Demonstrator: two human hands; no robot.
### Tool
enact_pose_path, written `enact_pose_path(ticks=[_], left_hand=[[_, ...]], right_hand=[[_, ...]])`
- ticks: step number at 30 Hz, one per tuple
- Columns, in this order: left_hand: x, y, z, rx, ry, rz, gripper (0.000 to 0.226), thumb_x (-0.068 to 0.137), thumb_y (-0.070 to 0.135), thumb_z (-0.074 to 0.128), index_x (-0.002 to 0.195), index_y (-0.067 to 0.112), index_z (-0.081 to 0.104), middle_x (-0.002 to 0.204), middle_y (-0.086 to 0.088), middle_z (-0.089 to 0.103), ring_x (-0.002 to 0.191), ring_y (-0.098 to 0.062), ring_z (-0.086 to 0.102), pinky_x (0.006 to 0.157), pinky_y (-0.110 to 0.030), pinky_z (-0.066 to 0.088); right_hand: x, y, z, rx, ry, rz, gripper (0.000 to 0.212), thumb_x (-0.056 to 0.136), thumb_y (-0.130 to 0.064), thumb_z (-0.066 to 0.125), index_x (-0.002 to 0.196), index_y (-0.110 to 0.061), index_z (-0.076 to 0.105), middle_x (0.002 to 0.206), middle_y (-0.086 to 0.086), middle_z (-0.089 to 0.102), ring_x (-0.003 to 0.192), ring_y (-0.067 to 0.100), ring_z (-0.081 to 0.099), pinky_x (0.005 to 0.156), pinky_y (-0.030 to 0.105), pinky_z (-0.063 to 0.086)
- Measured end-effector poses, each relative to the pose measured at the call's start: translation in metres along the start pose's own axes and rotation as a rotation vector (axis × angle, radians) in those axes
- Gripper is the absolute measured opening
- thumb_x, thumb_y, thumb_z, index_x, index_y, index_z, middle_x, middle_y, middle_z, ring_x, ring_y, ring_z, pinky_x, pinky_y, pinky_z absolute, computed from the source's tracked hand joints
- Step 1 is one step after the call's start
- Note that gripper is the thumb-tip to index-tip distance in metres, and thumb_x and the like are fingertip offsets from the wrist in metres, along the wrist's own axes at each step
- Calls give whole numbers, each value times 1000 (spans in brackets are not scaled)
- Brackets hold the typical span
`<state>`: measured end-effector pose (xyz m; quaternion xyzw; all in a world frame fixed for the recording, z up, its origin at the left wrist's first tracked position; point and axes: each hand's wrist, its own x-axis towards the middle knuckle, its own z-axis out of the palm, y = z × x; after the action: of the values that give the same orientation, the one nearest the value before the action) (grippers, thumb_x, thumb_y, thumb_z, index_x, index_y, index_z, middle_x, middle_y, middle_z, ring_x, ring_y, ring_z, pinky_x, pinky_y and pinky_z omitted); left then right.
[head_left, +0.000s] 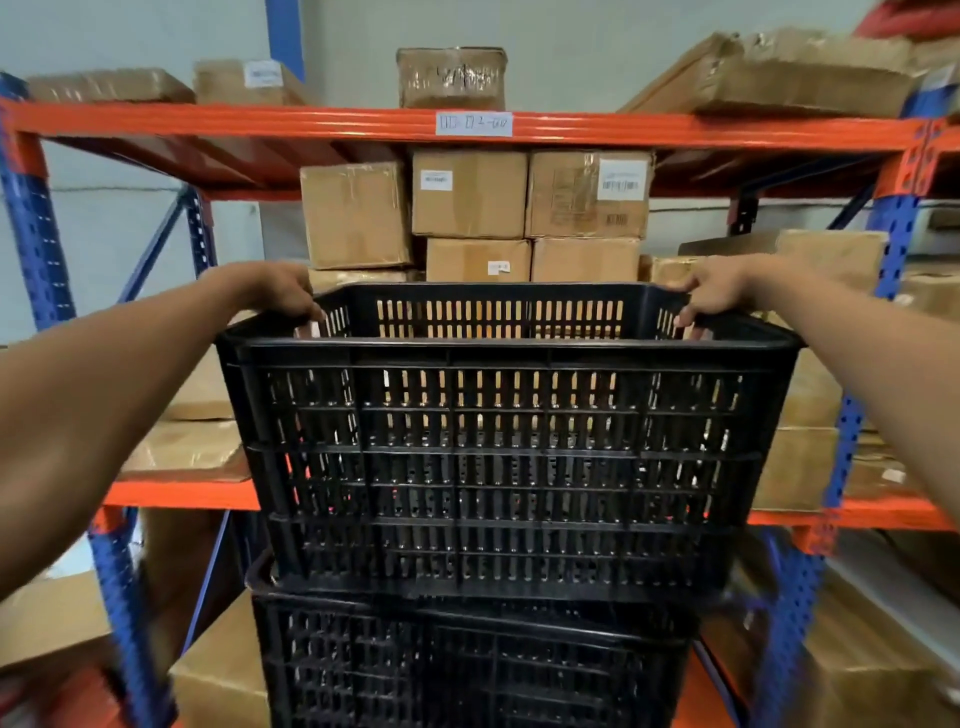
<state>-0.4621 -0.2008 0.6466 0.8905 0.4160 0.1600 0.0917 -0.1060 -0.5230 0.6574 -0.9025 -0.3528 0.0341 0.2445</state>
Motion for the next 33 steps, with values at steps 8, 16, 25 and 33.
enact_pose_path(ticks=[8,16,25,33], left_hand=[[32,-4,19,41,-79,1,25,92,16,61,98,-7,66,96,-19,65,85,-31,59,91,-43,48],[28,-16,24,89,-90,56,34,92,22,62,100,-10,70,100,-23,70,81,-28,59,85,-39,49],[31,-25,25,100,-88,82,40,89,24,65,112,-9,65,114,-22,66,108,-38,59,102,-45,45],[45,-29,27,90,-63,79,34,90,23,64,108,-5,67,112,-20,65,107,-37,59,101,-45,45]], right_hand=[[27,10,26,-8,-57,35,17,90,4,59,104,-6,58,64,15,68,39,16,65,37,24,49],[10,8,32,-175,-24,-5,38,84,-12,72,120,-4,64,84,4,61,72,20,57,54,27,42],[2,-1,38,-250,28,7,46,83,-15,73,126,-3,63,121,17,61,104,36,59,89,43,51],[8,2,50,-297,86,14,50,82,-20,74,128,-3,61,126,19,58,113,38,55,100,44,46]])
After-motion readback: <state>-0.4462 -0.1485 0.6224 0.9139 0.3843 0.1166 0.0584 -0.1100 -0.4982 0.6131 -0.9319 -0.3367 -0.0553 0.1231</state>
